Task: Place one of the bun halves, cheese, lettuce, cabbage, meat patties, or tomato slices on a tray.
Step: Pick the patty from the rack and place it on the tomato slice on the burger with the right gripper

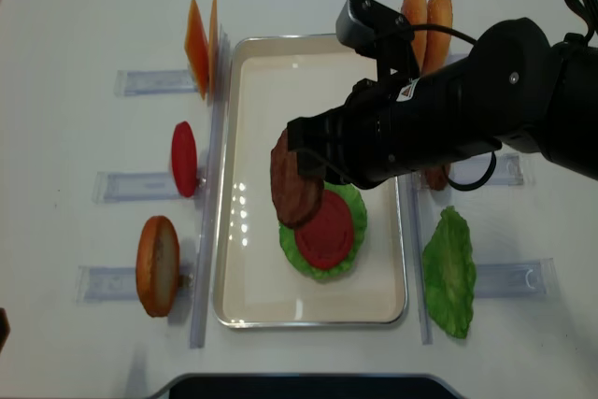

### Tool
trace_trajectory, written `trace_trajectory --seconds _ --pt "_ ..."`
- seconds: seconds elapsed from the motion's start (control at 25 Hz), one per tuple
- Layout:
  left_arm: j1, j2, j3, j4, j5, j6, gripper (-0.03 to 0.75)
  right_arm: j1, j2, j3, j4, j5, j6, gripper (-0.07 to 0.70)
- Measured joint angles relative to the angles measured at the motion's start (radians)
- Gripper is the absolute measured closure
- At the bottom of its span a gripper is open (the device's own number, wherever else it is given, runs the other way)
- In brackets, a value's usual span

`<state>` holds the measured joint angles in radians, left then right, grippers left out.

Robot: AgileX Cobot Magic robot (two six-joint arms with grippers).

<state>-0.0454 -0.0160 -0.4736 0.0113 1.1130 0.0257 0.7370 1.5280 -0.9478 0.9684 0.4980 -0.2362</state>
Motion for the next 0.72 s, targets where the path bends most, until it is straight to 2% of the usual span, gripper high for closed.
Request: trace_trajectory --seconds 0.16,0.28,0.48,0.72 --pt "0.000 0.000 0.000 0.000 0.000 0.000 0.715 0.000 0.009 0.068 0.180 -0.012 -0.200 0.489" --pt "0.000 0.000 0.000 0.000 0.000 0.000 0.715 -0.010 0.010 0.091 0.242 -0.017 -0.285 0.489" --pt "0.000 0.000 0.000 0.000 0.000 0.000 0.715 -0.014 0.010 0.095 0.259 -0.035 -0.356 0.489" --pt "0.000 0.000 0.000 0.000 0.000 0.000 0.715 -0.080 0.010 0.132 0.280 -0.007 -0.375 0.489"
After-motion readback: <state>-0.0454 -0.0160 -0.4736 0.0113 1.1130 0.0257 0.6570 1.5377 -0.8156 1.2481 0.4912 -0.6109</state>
